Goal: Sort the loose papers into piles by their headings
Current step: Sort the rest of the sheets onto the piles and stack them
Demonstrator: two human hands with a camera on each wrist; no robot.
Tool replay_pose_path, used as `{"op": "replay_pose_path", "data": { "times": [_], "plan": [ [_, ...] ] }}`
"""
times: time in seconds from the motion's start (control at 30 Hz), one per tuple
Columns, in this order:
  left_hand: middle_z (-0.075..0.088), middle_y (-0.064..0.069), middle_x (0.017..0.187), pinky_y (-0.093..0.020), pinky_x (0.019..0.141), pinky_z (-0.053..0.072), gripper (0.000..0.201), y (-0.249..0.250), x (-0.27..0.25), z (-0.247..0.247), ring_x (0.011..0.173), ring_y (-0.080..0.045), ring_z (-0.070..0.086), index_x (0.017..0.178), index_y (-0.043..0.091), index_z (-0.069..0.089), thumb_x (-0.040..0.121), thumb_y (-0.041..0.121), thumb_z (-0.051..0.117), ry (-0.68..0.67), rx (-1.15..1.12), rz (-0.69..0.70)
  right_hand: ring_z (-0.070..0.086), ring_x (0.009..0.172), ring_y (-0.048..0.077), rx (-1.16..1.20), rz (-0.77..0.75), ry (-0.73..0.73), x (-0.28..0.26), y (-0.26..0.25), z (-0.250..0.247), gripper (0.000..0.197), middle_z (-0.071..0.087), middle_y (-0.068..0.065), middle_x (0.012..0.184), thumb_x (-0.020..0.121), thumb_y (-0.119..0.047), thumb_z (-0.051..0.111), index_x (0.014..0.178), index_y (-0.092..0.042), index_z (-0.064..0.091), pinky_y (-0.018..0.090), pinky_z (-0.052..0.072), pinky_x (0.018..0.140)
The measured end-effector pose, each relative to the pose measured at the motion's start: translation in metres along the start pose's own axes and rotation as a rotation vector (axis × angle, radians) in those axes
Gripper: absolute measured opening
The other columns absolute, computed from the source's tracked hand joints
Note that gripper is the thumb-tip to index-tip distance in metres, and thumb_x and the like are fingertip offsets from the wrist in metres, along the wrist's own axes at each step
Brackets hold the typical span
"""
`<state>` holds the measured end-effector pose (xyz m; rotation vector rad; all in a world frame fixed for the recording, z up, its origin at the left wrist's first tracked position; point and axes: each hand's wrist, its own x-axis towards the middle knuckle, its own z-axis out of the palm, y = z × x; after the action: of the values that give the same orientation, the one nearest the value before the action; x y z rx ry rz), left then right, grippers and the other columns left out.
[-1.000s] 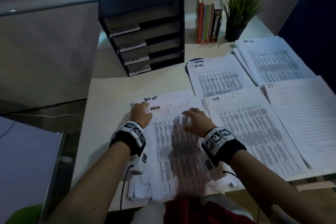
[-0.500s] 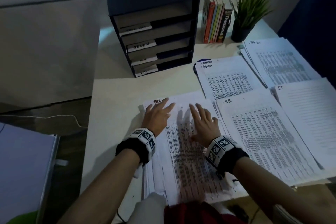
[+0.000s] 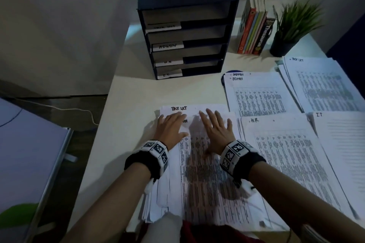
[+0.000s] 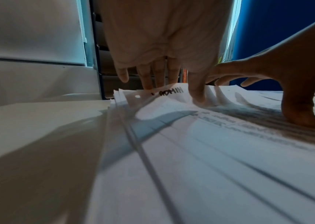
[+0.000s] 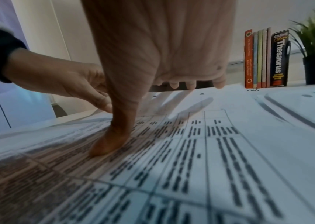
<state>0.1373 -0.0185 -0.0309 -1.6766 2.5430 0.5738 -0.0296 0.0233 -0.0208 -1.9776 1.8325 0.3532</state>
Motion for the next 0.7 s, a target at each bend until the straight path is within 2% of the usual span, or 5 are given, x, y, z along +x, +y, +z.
{"op": "replay_pose_path", "data": {
  "times": [0.17,0.23,0.37,0.53,0.7],
  "plan": [
    [0.037,0.004,0.147,-0.038,0.115,0.002,0.047,-0.008,-0.007,0.003,0.137,-0.011,0.028,0.137,0.024,0.041,0.092,0.032,0.053,0.051,-0.034,0.061,-0.021,0.141,0.029,-0.045,-0.025,-0.021,0.002,-0.002,-0.004,0.131,-0.023,0.004,0.154,0.064,-0.042,0.079,0.144,-0.02,-0.022,0.058,-0.006,0.109],
    [0.061,0.001,0.12,-0.036,0.113,0.01,0.026,-0.006,-0.008,0.001,0.119,-0.016,0.049,0.114,0.019,0.061,0.094,0.03,0.049,0.088,-0.141,0.092,-0.02,0.141,0.028,-0.064,-0.015,-0.004,0.001,-0.001,-0.003,0.127,-0.019,0.004,0.155,0.064,-0.045,0.078,0.146,-0.02,-0.016,0.059,-0.008,0.108],
    [0.062,-0.006,0.067,-0.028,0.09,0.035,0.053,-0.005,-0.011,-0.008,0.067,-0.018,0.059,0.081,0.002,0.069,0.099,0.035,0.032,0.071,-0.614,-0.065,-0.008,0.144,0.027,-0.126,-0.018,0.126,-0.01,-0.004,0.003,0.105,-0.001,0.004,0.156,0.066,-0.05,0.074,0.144,-0.016,0.014,0.059,-0.017,0.099],
    [0.054,-0.009,0.131,-0.029,0.1,0.03,0.037,-0.027,0.009,-0.007,0.123,-0.022,0.043,0.124,0.011,0.055,0.1,0.029,0.034,0.112,-0.478,-0.153,0.026,0.137,0.022,-0.15,-0.062,0.201,-0.02,-0.009,0.017,0.075,0.037,0.007,0.141,0.068,-0.041,0.077,0.128,-0.011,0.044,0.058,-0.013,0.101],
    [0.053,-0.011,0.126,-0.035,0.102,0.035,0.032,-0.037,0.02,0.004,0.121,-0.026,0.046,0.123,0.009,0.056,0.096,0.016,0.041,0.048,-0.422,-0.149,0.033,0.129,0.018,-0.114,-0.061,0.155,-0.014,-0.014,0.009,0.078,0.041,-0.001,0.131,0.071,-0.037,0.075,0.133,-0.018,0.031,0.062,-0.007,0.107]
  ]
}}
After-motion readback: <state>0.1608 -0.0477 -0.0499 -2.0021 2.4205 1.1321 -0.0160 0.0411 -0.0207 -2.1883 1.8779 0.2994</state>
